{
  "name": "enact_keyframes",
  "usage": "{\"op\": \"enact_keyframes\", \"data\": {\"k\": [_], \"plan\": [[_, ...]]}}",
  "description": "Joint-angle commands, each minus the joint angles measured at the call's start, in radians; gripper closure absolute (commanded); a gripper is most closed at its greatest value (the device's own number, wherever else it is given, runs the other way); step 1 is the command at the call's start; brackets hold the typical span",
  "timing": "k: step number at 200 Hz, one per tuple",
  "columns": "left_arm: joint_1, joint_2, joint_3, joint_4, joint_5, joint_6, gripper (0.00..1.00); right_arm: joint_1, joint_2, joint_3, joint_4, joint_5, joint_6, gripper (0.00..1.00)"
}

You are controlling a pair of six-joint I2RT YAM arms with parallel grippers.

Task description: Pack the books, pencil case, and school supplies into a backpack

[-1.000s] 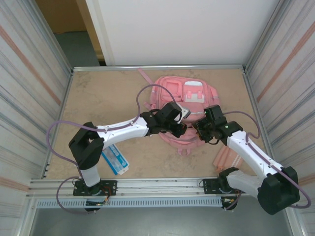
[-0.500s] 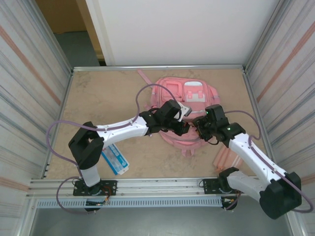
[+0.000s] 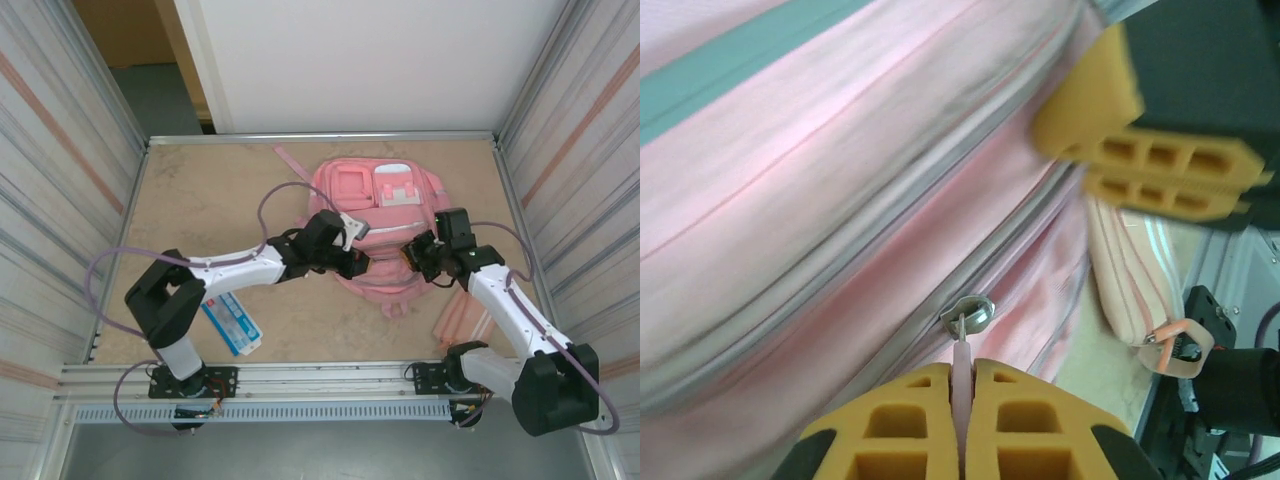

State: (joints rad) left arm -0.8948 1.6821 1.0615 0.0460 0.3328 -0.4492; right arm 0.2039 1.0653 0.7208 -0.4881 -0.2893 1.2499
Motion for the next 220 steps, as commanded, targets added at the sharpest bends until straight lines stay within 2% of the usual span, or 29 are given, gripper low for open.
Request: {"op": "enact_keyframes", "data": {"k": [1, 21, 36, 58, 80, 114, 171, 194, 220], "plan": [[0.057, -0.09, -0.069, 0.037, -0.109, 0.021, 1.0, -0.074, -0.021, 0.033, -0.122, -0.011, -0.178, 0.94], [0.079, -0.109, -0.106, 0.038, -0.126, 0.03, 1.0, -0.086, -0.013, 0.057, -0.153, -0.006, -0.236, 0.9], [0.071, -0.104, -0.112, 0.052, -0.148, 0.007, 1.0, -0.081, -0.008, 0.07, -0.179, -0.004, -0.267, 0.83], [0.011, -0.024, -0.005, 0.069, -0.101, -0.026, 1.0, -0.059, -0.028, 0.07, -0.216, -0.03, -0.229, 0.59], [-0.052, 0.034, 0.103, 0.08, -0.079, -0.012, 1.0, 0.034, -0.069, 0.092, -0.243, -0.008, -0.139, 0.38], [-0.085, 0.034, 0.139, 0.134, -0.042, -0.063, 1.0, 0.195, -0.065, 0.123, -0.273, 0.155, 0.002, 0.37], [-0.125, -0.052, 0.029, 0.181, -0.1, -0.082, 1.0, 0.215, 0.055, 0.169, -0.231, 0.19, 0.016, 0.39], [-0.124, -0.081, -0.009, 0.181, -0.156, -0.069, 1.0, 0.248, 0.065, 0.244, -0.305, 0.253, 0.013, 0.38], [-0.123, -0.105, -0.021, 0.172, -0.16, -0.051, 1.0, 0.253, 0.032, 0.24, -0.307, 0.269, 0.045, 0.37]]}}
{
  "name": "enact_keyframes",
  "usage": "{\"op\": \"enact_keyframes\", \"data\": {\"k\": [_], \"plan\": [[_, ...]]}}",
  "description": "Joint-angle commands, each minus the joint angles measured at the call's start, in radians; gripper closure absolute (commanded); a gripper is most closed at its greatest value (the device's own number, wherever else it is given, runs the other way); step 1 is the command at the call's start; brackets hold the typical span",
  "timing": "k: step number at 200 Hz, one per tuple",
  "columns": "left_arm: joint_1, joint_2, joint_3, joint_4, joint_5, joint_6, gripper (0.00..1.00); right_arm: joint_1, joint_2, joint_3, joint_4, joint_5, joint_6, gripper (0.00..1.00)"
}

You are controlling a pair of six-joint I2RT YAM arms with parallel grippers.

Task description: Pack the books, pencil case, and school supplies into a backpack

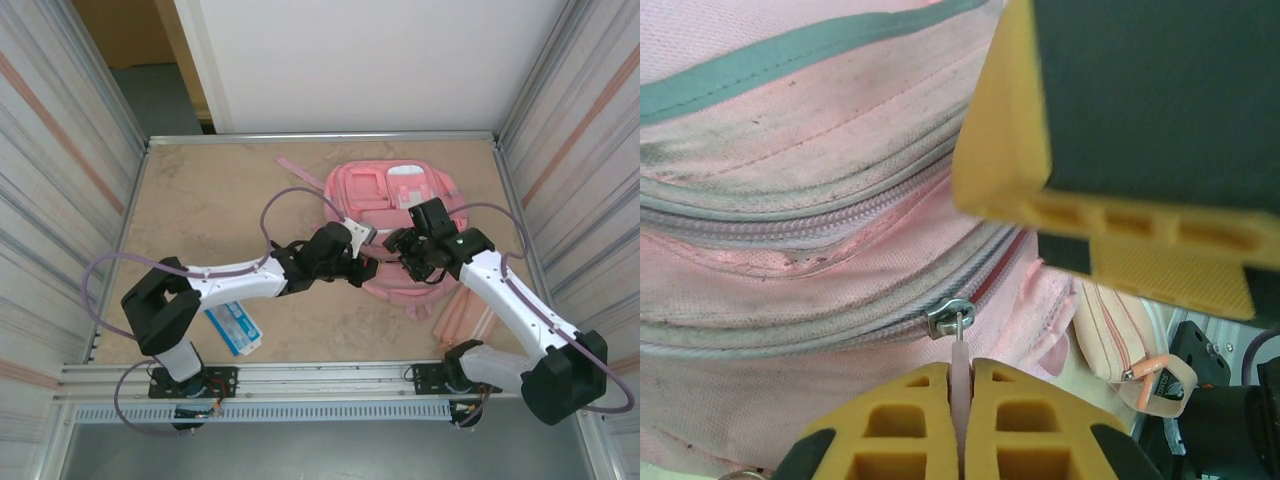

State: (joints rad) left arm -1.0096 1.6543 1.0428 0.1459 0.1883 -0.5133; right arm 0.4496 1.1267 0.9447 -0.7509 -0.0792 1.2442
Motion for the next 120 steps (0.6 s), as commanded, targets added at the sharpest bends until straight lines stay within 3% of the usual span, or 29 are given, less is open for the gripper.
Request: {"op": "enact_keyframes", "data": {"k": [1, 40, 65, 92, 98, 120], "plan": [[-0.008, -0.077, -0.002, 0.072, -0.015, 0.013, 1.0, 0.008, -0.031, 0.014, -0.043, 0.058, 0.051, 0.38], [-0.011, -0.071, 0.002, 0.08, 0.011, -0.001, 1.0, 0.016, 0.006, -0.062, 0.046, -0.011, 0.117, 0.41], [-0.021, -0.085, -0.016, 0.1, -0.01, 0.006, 1.0, 0.08, 0.038, -0.131, 0.102, 0.016, 0.246, 0.5], [-0.021, -0.086, -0.004, 0.078, -0.002, 0.014, 1.0, 0.106, 0.066, -0.141, 0.108, 0.068, 0.28, 0.58], [-0.021, -0.089, -0.004, 0.078, 0.001, 0.016, 1.0, 0.106, 0.071, -0.138, 0.103, 0.081, 0.277, 0.62], [-0.019, -0.107, -0.014, 0.065, -0.021, 0.049, 1.0, 0.102, 0.08, -0.113, 0.072, 0.11, 0.247, 0.93]]}}
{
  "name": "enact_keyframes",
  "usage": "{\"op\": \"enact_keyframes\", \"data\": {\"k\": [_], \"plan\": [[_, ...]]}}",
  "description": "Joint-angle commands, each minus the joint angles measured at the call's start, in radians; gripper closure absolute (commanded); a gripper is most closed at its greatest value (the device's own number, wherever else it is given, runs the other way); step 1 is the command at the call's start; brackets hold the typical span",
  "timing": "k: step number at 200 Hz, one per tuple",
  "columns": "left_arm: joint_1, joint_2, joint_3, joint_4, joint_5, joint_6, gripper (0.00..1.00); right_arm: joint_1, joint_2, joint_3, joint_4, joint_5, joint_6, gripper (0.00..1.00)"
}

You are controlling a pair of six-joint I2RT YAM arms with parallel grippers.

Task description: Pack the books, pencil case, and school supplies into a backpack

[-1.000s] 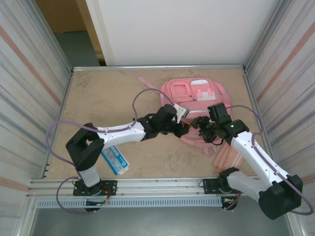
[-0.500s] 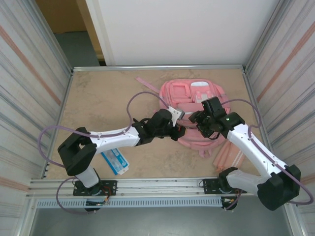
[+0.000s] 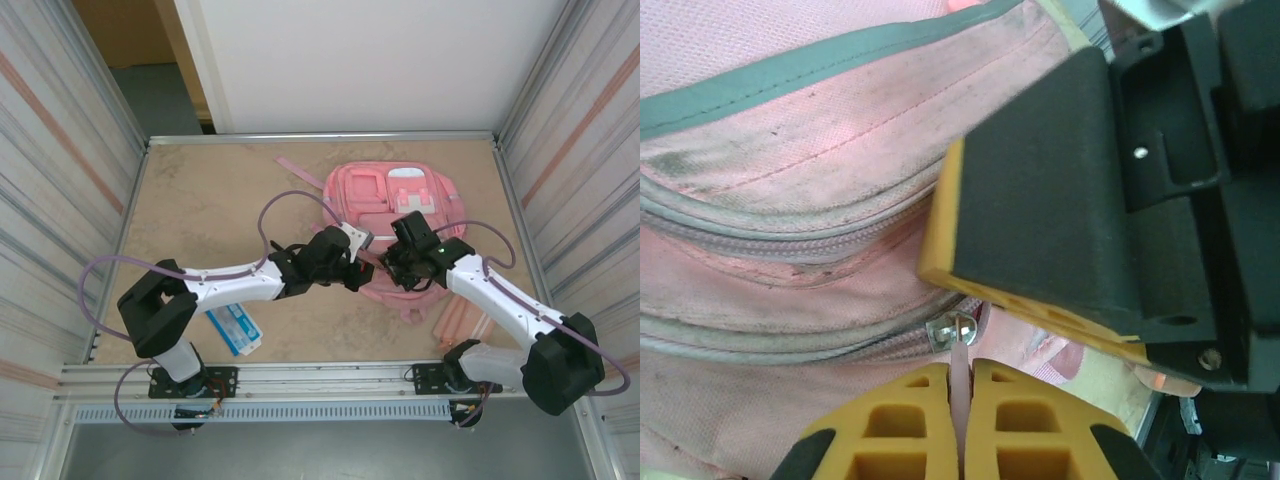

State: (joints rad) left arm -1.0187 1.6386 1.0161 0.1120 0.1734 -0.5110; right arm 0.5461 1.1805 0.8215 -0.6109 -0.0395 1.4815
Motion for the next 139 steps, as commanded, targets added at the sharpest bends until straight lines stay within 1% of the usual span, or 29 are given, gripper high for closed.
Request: {"op": "enact_keyframes", "data": {"k": [1, 10, 21, 33, 45, 69, 97, 111, 122, 139], "plan": [[-0.009, -0.092, 0.014, 0.095, -0.009, 0.049, 1.0, 0.005, 0.027, 0.011, -0.07, 0.069, 0.009, 0.94], [0.002, -0.112, 0.014, 0.049, -0.039, 0.084, 1.0, 0.005, 0.025, 0.027, -0.087, 0.061, -0.001, 1.0], [0.031, -0.15, -0.01, 0.009, -0.098, 0.141, 1.0, 0.008, 0.016, 0.041, -0.105, 0.046, -0.006, 1.0], [0.081, -0.188, -0.06, 0.002, -0.17, 0.181, 1.0, 0.014, -0.002, 0.05, -0.115, 0.031, -0.015, 1.0], [0.145, -0.212, -0.104, 0.005, -0.187, 0.185, 1.0, 0.016, -0.021, 0.054, -0.133, 0.024, -0.026, 1.0], [0.281, -0.208, -0.138, 0.02, -0.113, 0.163, 1.0, 0.017, -0.056, 0.05, -0.149, 0.013, -0.042, 1.0], [0.395, -0.093, -0.067, 0.008, -0.012, 0.183, 1.0, 0.018, -0.075, 0.051, -0.116, -0.029, -0.082, 1.0], [0.426, -0.036, -0.041, 0.051, 0.027, 0.201, 1.0, 0.018, -0.074, 0.062, -0.096, -0.055, -0.105, 1.0], [0.434, 0.009, -0.02, 0.089, 0.021, 0.23, 1.0, 0.021, -0.068, 0.072, -0.085, -0.074, -0.117, 1.0], [0.464, 0.091, 0.044, 0.087, 0.016, 0.236, 1.0, 0.032, -0.058, 0.087, -0.07, -0.085, -0.125, 1.0]]}}
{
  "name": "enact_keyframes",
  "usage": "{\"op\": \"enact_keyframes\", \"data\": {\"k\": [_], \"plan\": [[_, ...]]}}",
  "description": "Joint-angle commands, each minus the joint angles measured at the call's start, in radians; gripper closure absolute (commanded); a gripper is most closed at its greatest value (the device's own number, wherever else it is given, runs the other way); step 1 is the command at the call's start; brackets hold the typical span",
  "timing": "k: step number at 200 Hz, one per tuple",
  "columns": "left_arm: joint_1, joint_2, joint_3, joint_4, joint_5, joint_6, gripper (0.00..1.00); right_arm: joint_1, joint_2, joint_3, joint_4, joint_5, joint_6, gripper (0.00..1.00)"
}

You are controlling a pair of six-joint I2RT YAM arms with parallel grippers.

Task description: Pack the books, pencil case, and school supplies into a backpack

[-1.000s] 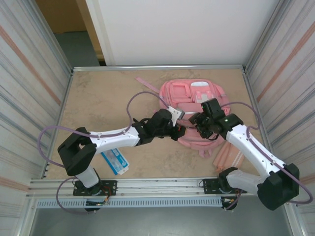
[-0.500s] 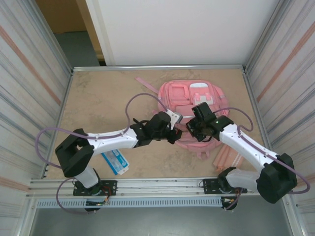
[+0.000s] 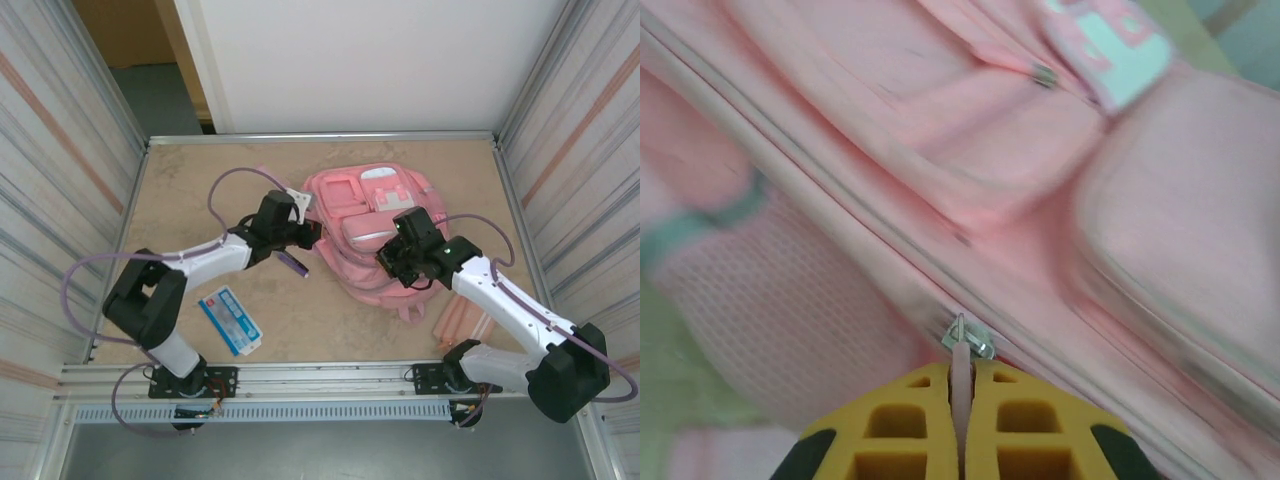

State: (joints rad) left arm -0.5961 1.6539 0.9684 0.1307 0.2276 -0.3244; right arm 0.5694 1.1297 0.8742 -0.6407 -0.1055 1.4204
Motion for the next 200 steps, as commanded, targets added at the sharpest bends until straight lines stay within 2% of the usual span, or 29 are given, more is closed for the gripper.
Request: {"op": "enact_keyframes", "data": {"k": [1, 23, 41, 50, 78, 100, 126, 152, 176, 200], "plan": [[0.043, 0.08, 0.096, 0.069, -0.036, 0.047, 1.0, 0.009, -0.007, 0.035, -0.039, -0.019, -0.063, 1.0], [0.09, 0.17, 0.148, 0.104, 0.051, -0.009, 1.0, 0.014, 0.006, 0.037, -0.021, -0.016, -0.083, 1.0], [0.095, 0.179, 0.155, 0.111, 0.052, -0.005, 1.0, 0.012, 0.029, 0.029, -0.003, -0.019, -0.102, 1.0], [0.095, 0.168, 0.15, 0.105, 0.033, -0.002, 1.0, 0.011, 0.046, 0.031, 0.007, -0.024, -0.123, 0.96], [0.096, 0.094, 0.137, 0.027, 0.019, 0.021, 0.82, 0.003, 0.1, 0.037, 0.023, -0.02, -0.169, 0.73], [0.097, 0.015, 0.104, -0.037, 0.015, 0.044, 0.72, -0.003, 0.142, 0.03, 0.092, -0.074, -0.239, 0.66], [0.096, -0.065, 0.146, -0.287, 0.04, -0.02, 0.69, -0.009, 0.176, 0.058, 0.133, -0.129, -0.446, 0.57], [0.096, -0.152, 0.132, -0.466, 0.075, -0.075, 0.62, -0.019, 0.179, 0.117, 0.052, -0.094, -0.7, 0.54], [0.095, -0.236, 0.063, -0.521, 0.062, -0.111, 0.6, -0.023, 0.171, 0.18, -0.052, -0.03, -0.816, 0.52], [0.093, -0.289, -0.014, -0.488, 0.078, -0.161, 0.6, -0.03, 0.185, 0.234, -0.161, -0.06, -0.984, 0.51]]}}
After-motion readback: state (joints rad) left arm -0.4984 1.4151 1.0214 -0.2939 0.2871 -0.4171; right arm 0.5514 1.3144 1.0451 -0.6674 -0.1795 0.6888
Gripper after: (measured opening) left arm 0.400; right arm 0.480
